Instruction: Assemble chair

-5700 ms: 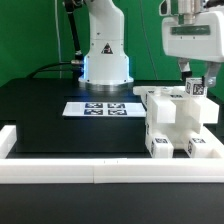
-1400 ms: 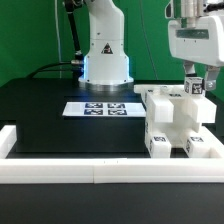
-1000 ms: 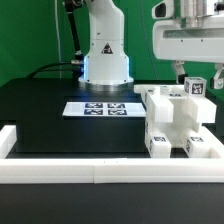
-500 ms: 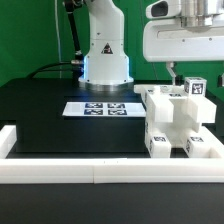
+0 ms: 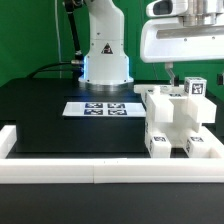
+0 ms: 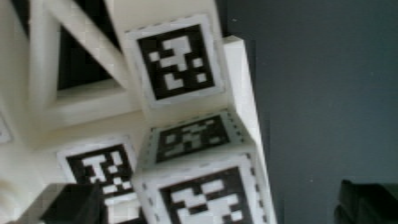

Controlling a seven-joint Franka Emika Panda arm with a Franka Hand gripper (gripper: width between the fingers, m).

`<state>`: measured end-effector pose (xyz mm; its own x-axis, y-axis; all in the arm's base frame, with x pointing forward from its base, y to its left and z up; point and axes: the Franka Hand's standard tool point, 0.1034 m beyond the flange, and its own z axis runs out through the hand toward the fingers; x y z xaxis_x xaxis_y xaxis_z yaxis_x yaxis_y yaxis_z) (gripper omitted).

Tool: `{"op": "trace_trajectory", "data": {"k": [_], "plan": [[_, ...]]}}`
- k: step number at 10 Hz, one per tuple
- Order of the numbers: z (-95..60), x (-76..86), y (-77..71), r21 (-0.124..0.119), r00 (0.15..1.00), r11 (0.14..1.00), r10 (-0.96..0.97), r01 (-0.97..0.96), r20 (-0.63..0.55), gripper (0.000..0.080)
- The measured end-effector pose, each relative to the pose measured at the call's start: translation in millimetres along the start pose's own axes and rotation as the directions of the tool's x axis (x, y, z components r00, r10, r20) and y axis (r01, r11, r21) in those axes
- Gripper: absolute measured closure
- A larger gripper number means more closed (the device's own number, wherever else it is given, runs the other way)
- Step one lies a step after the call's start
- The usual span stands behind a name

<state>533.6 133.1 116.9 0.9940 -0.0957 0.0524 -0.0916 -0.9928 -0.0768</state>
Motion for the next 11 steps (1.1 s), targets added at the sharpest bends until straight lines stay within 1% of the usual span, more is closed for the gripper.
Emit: {"op": "trace_trajectory", "data": {"k": [1, 2, 4, 5, 6, 8, 11], "plan": [[0.3, -0.3, -0.5, -0.005, 1.000, 1.000, -0.019, 0.019, -0.001, 0.0151], [0.7, -1.0, -1.0, -0.005, 1.000, 1.000, -0.006, 0.006, -0.001, 0.0176], [0.7, -0.8, -0.3, -0.005, 1.000, 1.000, -0.005, 0.005, -0.001, 0.0461], [0.5, -0.5, 0.1, -0.005, 1.000, 1.000, -0.004, 0.004, -0.001, 0.0461], [0.5, -0.4, 0.1, -0.005, 1.000, 1.000, 0.005, -0.005, -0.001, 0.0514], [0.5, -0.3, 0.7, -0.005, 0.999, 0.999, 0.054, -0.054, -0.002, 0.0514], [0.3, 0.6, 3.5, -0.005, 0.970, 0.970, 0.242, -0.242, -0.004, 0.0514]]}}
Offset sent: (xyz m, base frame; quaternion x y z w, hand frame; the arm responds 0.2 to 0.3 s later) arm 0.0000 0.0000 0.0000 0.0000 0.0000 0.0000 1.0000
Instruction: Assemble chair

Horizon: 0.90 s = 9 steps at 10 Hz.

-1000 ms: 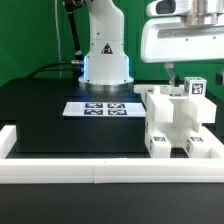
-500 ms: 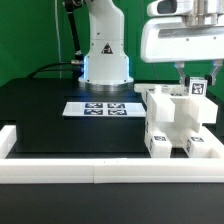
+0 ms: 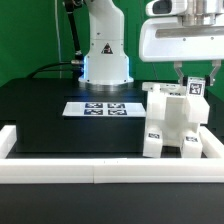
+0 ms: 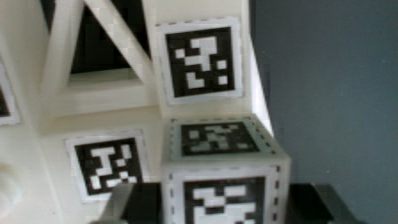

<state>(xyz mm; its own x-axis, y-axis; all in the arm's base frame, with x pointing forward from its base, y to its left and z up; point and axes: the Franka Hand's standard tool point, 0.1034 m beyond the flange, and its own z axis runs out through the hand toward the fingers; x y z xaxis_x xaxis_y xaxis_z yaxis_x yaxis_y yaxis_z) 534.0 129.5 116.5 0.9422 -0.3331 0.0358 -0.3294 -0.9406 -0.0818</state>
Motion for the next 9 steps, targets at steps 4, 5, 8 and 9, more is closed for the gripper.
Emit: {"op": "trace_trajectory", "data": {"k": [4, 5, 8, 9], "plan": [[-0.1, 0.6, 1.0, 0.000, 0.999, 0.999, 0.051, -0.051, 0.000, 0.0514], [-0.3, 0.6, 0.9, 0.000, 0.999, 0.999, 0.051, -0.051, 0.000, 0.0514], [-11.1, -1.2, -4.6, 0.014, 0.999, 0.999, 0.043, -0.043, -0.007, 0.0195], [-15.0, -3.2, -3.3, 0.019, 0.999, 0.999, 0.035, -0.035, -0.007, 0.0195]]}}
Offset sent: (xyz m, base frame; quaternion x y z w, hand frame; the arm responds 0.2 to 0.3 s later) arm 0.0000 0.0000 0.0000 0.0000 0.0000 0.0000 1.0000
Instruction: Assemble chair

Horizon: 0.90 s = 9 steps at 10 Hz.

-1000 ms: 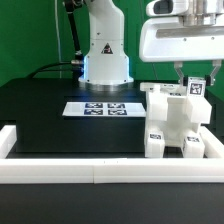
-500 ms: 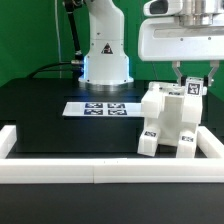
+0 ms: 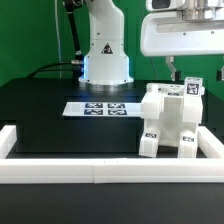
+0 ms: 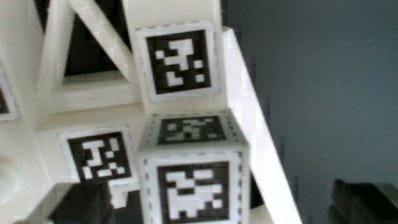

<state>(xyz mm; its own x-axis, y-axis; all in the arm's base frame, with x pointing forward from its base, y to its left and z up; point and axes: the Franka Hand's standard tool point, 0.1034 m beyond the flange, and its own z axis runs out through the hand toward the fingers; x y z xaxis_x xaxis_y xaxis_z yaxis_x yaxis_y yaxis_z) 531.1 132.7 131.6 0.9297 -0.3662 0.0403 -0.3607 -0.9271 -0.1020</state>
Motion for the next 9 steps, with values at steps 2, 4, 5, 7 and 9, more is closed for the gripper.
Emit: {"op": "trace_trajectory", "data": {"k": [2, 4, 5, 7, 9], "plan": [[-11.2, -7.8, 3.6, 0.014, 1.000, 1.000, 0.000, 0.000, 0.000, 0.0151], [-22.7, -14.3, 5.2, 0.029, 1.000, 1.000, 0.011, -0.011, -0.003, 0.0150], [-22.0, -14.4, 5.8, 0.028, 1.000, 1.000, 0.011, -0.011, -0.003, 0.0150], [-20.5, -14.5, 6.1, 0.026, 1.000, 1.000, 0.011, -0.011, -0.001, 0.0150], [-16.5, -23.5, 7.2, 0.027, 1.000, 1.000, 0.002, -0.001, -0.007, 0.0150]]}}
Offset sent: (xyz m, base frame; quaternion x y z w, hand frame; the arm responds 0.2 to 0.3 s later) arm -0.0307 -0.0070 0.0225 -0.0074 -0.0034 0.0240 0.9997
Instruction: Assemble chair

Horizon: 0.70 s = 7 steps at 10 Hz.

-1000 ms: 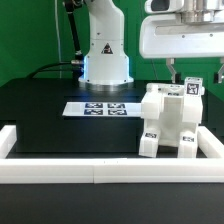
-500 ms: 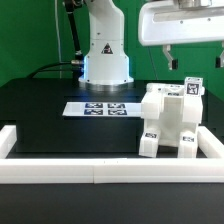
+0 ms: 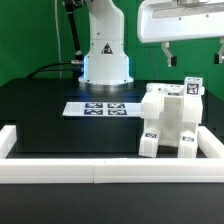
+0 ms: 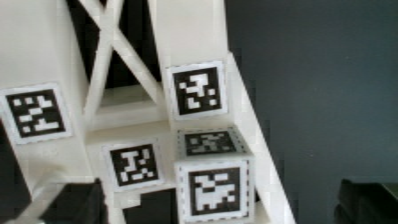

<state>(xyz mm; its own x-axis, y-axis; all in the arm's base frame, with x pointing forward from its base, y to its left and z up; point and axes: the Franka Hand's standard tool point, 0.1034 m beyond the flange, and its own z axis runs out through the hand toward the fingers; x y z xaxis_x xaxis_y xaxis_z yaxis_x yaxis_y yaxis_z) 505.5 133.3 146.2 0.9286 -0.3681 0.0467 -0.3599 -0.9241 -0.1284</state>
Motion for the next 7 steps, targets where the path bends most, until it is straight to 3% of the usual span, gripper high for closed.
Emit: {"op": "trace_trajectory", "data": {"k": [3, 7], "plan": [[7.7, -40.5, 17.3, 0.001, 1.000, 1.000, 0.002, -0.002, 0.023, 0.0150], [9.0, -46.2, 21.7, 0.002, 0.999, 1.000, 0.010, -0.010, 0.032, 0.0150]]}}
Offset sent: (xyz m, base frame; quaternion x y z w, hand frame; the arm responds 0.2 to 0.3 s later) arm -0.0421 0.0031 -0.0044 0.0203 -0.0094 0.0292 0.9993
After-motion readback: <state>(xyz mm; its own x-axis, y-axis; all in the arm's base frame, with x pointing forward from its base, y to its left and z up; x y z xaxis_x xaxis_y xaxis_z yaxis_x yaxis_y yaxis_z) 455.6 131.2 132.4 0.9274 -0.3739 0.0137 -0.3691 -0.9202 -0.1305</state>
